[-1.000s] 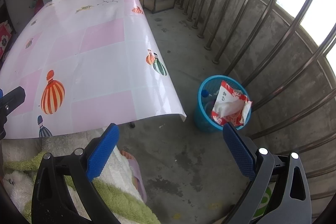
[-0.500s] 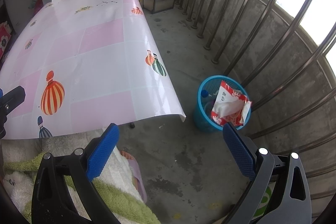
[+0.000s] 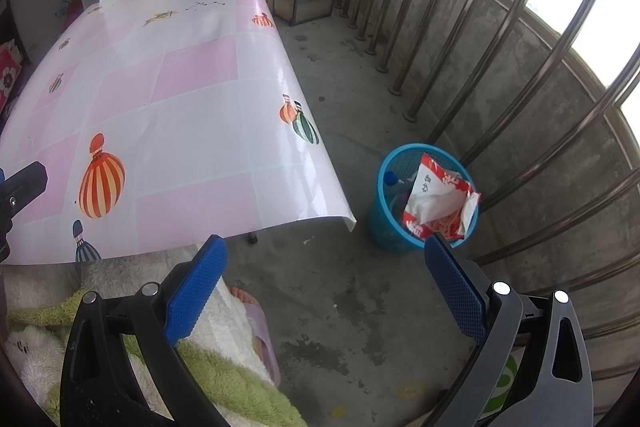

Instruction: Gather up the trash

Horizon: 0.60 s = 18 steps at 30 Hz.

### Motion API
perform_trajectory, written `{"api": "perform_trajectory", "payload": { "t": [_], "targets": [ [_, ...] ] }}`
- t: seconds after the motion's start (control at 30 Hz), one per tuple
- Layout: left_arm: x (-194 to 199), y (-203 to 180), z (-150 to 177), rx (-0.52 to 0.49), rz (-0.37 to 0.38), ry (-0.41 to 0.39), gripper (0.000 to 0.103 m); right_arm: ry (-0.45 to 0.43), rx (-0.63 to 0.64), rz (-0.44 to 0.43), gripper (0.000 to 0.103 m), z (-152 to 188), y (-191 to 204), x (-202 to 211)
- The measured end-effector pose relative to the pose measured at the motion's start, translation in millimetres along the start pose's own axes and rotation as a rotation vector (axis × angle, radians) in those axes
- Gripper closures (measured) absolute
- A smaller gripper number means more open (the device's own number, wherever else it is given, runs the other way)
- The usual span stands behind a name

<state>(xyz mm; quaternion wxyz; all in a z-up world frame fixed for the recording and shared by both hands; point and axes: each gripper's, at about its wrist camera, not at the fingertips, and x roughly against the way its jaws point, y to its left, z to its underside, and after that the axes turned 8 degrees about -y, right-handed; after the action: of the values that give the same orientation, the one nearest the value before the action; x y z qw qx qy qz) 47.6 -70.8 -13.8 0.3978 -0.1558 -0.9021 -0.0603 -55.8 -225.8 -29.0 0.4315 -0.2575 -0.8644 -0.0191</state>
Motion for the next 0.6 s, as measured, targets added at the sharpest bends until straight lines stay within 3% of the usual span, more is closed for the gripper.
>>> {"api": "perform_trajectory", "payload": {
  "t": [0.6],
  "targets": [
    [1.7,0.6,3.7,0.003,-0.004,-0.003,0.005,0.001,0.001,0.000,0.008,-0.2,-0.2,-0.2]
  ]
}}
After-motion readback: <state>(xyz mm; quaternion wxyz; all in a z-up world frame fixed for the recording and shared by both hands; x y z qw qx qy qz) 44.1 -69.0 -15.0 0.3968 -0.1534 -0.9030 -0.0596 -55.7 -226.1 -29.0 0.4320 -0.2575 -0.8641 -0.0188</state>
